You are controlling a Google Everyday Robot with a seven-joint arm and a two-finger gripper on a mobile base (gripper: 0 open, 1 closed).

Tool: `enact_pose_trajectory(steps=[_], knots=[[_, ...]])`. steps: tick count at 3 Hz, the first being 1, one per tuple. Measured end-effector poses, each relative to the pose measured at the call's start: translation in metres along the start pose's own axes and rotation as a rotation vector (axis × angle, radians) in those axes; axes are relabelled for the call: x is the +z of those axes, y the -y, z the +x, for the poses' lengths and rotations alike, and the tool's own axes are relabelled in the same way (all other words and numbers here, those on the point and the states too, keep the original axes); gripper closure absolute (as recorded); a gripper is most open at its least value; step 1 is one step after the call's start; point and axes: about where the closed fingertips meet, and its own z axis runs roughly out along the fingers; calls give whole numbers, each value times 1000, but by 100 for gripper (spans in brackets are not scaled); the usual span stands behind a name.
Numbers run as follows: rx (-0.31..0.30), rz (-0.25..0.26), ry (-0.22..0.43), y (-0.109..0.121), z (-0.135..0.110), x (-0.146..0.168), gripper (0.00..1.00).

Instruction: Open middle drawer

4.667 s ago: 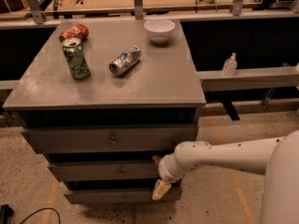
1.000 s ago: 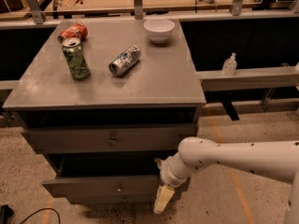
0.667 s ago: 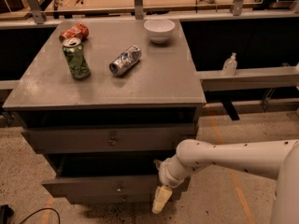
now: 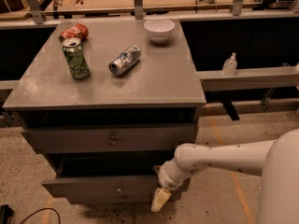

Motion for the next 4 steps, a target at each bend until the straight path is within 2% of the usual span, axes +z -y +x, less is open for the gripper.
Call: enact_pose_trajectory(steps=[1,2,3,4], knots=[[-24,10,-18,0,-1,-6,38],[-25,-13,-28,-12,0,-14,62],[-18,-48,-25,-28,-2,-19,84],[8,-117,-1,-59,-11,-25,100]])
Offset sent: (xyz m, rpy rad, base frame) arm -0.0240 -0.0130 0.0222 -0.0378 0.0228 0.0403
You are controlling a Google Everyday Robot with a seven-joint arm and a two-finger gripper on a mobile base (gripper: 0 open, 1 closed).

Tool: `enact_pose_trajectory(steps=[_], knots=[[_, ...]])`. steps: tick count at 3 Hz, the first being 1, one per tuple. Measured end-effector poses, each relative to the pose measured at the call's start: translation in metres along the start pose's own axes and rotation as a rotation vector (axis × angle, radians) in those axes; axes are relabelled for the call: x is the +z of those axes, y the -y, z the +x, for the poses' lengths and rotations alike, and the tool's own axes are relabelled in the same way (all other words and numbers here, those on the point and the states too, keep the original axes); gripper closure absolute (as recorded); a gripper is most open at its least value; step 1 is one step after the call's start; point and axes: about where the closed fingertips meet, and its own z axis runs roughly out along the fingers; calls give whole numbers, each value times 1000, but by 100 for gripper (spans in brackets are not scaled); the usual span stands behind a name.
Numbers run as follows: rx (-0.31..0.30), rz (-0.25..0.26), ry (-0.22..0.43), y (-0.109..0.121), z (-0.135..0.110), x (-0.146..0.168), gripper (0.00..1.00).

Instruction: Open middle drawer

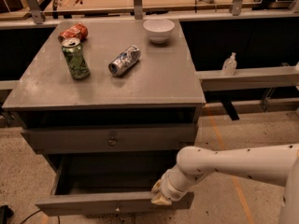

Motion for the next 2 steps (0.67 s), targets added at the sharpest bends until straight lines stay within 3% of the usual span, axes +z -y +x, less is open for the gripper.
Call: enact_pose_trajectory(steps=[2], knots=[[9,-4,14,-5,-4,-5,58]])
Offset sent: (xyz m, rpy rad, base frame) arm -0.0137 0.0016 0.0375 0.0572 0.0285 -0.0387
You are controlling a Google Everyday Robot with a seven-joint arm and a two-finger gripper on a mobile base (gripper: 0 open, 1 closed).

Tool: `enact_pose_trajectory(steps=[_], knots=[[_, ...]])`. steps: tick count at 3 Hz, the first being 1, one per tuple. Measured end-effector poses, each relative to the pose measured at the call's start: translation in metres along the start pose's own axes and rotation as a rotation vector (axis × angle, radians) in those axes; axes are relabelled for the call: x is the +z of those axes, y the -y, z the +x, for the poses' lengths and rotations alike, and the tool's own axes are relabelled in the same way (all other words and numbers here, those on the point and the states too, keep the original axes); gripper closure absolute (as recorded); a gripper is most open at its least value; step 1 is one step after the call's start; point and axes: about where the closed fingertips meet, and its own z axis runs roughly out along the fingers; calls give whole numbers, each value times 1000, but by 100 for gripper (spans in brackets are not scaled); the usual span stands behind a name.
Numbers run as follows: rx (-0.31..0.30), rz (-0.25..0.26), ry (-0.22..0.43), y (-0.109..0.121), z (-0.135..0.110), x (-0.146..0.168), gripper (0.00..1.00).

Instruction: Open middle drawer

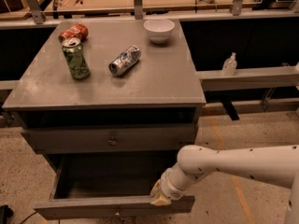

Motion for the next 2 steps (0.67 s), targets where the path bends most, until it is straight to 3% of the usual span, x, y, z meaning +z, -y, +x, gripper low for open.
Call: enact_pose_trajectory(steps=[1,2], knots=[[-8,25,12,12,-6,-10,35],[-13,59,27,24,-8,-24,31]])
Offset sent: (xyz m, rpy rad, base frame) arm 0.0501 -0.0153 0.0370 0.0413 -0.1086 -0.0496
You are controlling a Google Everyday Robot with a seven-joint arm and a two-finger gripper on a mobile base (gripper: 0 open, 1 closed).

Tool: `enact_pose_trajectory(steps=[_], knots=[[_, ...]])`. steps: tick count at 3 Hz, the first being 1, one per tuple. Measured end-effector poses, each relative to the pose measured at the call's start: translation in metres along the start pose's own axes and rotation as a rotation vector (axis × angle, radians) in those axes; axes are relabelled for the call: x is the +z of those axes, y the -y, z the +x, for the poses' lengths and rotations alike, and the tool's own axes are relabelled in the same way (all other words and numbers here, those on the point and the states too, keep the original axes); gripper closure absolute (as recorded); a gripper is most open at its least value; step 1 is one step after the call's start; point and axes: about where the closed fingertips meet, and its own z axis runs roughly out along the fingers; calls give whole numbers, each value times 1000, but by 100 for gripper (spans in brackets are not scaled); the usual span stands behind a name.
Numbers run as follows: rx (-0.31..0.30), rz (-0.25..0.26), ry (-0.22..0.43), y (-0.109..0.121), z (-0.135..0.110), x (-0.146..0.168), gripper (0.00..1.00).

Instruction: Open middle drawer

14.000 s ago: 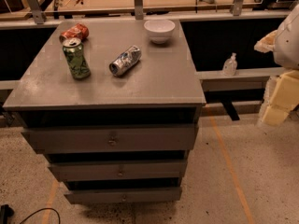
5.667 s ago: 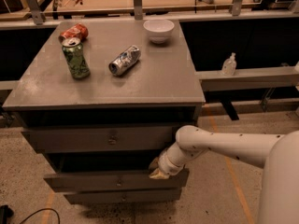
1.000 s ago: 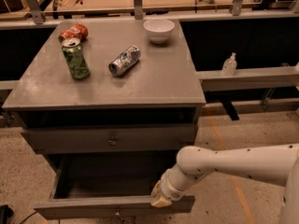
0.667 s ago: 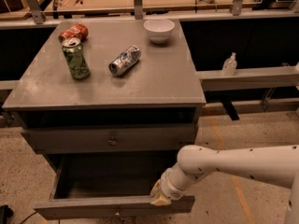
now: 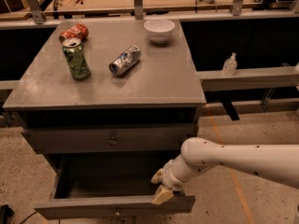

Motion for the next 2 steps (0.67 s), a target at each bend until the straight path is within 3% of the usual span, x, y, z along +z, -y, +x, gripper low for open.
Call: enact_pose_trajectory(steps=[1,2], knots=[[13,43,31,7,3,-21,55],[44,106,114,5,8,-59,78]])
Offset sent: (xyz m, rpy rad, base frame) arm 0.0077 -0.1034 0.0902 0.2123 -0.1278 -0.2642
